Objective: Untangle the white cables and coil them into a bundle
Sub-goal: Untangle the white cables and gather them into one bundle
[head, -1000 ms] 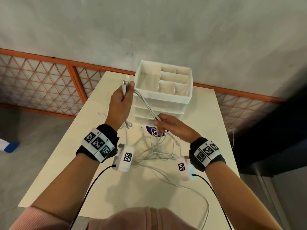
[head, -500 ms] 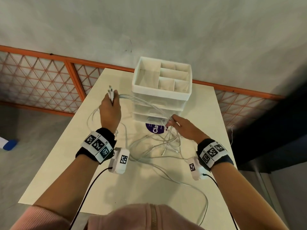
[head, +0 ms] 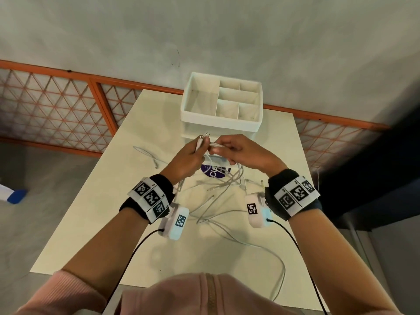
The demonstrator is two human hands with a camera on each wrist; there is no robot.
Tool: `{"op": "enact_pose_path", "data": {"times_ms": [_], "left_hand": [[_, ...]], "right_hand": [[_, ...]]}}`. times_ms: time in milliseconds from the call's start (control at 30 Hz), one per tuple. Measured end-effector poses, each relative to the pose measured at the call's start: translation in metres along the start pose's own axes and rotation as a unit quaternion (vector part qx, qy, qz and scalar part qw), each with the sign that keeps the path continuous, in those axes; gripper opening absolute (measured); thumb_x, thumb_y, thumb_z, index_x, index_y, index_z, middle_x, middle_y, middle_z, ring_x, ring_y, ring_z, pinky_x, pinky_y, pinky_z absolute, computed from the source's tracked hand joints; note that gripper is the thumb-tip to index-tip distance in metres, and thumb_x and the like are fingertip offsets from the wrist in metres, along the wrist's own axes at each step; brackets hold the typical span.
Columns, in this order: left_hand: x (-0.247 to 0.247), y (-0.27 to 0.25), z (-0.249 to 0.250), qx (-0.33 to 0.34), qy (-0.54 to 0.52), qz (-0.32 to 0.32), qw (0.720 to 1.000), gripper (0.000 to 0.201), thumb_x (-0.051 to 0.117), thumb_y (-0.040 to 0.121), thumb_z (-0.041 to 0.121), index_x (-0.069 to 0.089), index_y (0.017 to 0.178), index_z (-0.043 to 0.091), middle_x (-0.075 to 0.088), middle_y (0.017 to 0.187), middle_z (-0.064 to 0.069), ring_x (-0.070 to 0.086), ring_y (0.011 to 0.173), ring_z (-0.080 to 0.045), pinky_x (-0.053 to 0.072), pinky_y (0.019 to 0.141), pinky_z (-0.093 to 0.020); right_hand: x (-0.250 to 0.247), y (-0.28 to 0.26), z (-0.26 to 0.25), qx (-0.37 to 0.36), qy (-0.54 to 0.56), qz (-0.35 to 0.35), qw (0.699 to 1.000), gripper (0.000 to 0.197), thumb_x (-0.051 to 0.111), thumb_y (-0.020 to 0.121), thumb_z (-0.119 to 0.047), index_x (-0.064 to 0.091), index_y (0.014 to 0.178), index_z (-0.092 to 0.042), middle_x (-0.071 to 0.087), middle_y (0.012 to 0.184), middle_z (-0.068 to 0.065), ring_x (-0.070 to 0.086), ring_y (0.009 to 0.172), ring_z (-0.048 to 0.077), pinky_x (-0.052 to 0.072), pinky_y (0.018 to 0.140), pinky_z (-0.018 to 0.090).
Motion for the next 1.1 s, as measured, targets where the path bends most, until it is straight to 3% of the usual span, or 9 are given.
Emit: {"op": "enact_pose_path", "data": {"times_ms": [100,267,400,500,567,667,800,1033,1100], "left_hand": [[-0.013,0.005,-0.004,0.035,0.026,0.045,0.998,0.034,0.035,0.100,0.041,0.037,0.070,0.027,0.033,0.038,0.012,0.026,0.033,-0.002,0.022,0.041,-0.024],[-0.036,0.006,0.010,0.116,-0.033,0.147,0.982,0.038,0.036,0.100,0.041,0.030,0.066,0.026,0.026,0.043,0.012,0.021,0.040,-0.006,0.021,0.040,-0.020],[-0.041,0.005,0.010,0.146,-0.041,0.176,0.973,0.036,0.036,0.096,0.047,0.030,0.064,0.031,0.024,0.045,0.012,0.018,0.041,-0.008,0.018,0.047,-0.024],[-0.044,0.000,0.007,0.146,-0.020,0.197,0.969,0.035,0.037,0.096,0.047,0.031,0.063,0.036,0.025,0.045,0.012,0.018,0.043,-0.008,0.019,0.048,-0.025],[-0.048,-0.004,0.004,0.146,0.011,0.211,0.966,0.033,0.036,0.097,0.047,0.033,0.066,0.036,0.025,0.047,0.012,0.020,0.044,-0.009,0.020,0.047,-0.026],[-0.056,-0.009,0.001,0.138,0.061,0.231,0.961,0.032,0.035,0.100,0.041,0.039,0.077,0.019,0.026,0.050,0.008,0.022,0.045,-0.013,0.023,0.048,-0.029],[-0.064,-0.018,0.000,0.122,0.116,0.251,0.953,0.029,0.034,0.101,0.036,0.039,0.083,0.015,0.032,0.052,0.001,0.030,0.047,-0.018,0.030,0.051,-0.033],[-0.066,-0.025,0.004,0.121,0.163,0.249,0.947,0.027,0.034,0.102,0.032,0.038,0.083,0.013,0.032,0.051,0.001,0.032,0.039,-0.009,0.024,0.043,-0.022],[-0.063,-0.026,0.001,0.113,0.185,0.232,0.948,0.026,0.035,0.102,0.031,0.038,0.082,0.013,0.034,0.050,0.000,0.035,0.039,-0.008,0.028,0.043,-0.022]], "right_hand": [[0.002,-0.007,0.022,0.016,0.009,-0.010,1.000,0.009,0.060,0.092,-0.015,0.062,0.096,-0.007,0.061,0.080,-0.001,0.053,0.062,0.002,0.044,0.059,0.018],[0.019,-0.016,0.084,0.094,-0.008,-0.034,0.995,0.008,0.061,0.091,-0.015,0.059,0.084,-0.017,0.062,0.077,-0.005,0.059,0.072,0.005,0.045,0.076,0.017],[0.024,-0.019,0.108,0.130,-0.089,0.001,0.987,0.007,0.058,0.093,-0.025,0.059,0.089,-0.019,0.062,0.089,-0.005,0.058,0.079,0.006,0.042,0.071,0.010],[0.022,-0.017,0.109,0.124,-0.132,0.023,0.983,0.019,0.045,0.099,-0.028,0.060,0.095,-0.017,0.067,0.103,0.007,0.061,0.085,0.024,0.048,0.077,0.032],[0.018,-0.017,0.103,0.114,-0.149,0.060,0.980,0.019,0.036,0.101,-0.035,0.052,0.098,-0.025,0.066,0.105,0.008,0.060,0.080,0.021,0.049,0.070,0.031],[0.010,-0.016,0.097,0.107,-0.119,0.114,0.980,0.014,0.032,0.100,-0.043,0.043,0.100,-0.034,0.054,0.104,0.003,0.064,0.086,0.019,0.051,0.053,0.024],[-0.003,-0.011,0.095,0.072,-0.211,0.116,0.968,0.017,0.042,0.100,-0.031,0.046,0.096,-0.015,0.043,0.093,0.006,0.050,0.082,0.022,0.048,0.074,0.041],[-0.004,-0.013,0.080,0.043,-0.144,0.112,0.982,0.024,0.062,0.090,-0.032,0.050,0.075,-0.017,0.056,0.067,0.000,0.050,0.059,0.010,0.039,0.062,0.023],[-0.004,-0.012,0.076,0.036,-0.124,0.132,0.983,0.027,0.066,0.087,-0.029,0.051,0.075,-0.009,0.057,0.067,0.008,0.050,0.060,0.015,0.039,0.063,0.028]]}}
Point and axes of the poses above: each hand's wrist, its own y-axis towards the middle knuckle, its own x-axis out of the palm, z = x × y, the point moved 3 cm from there along y, towards the middle knuckle
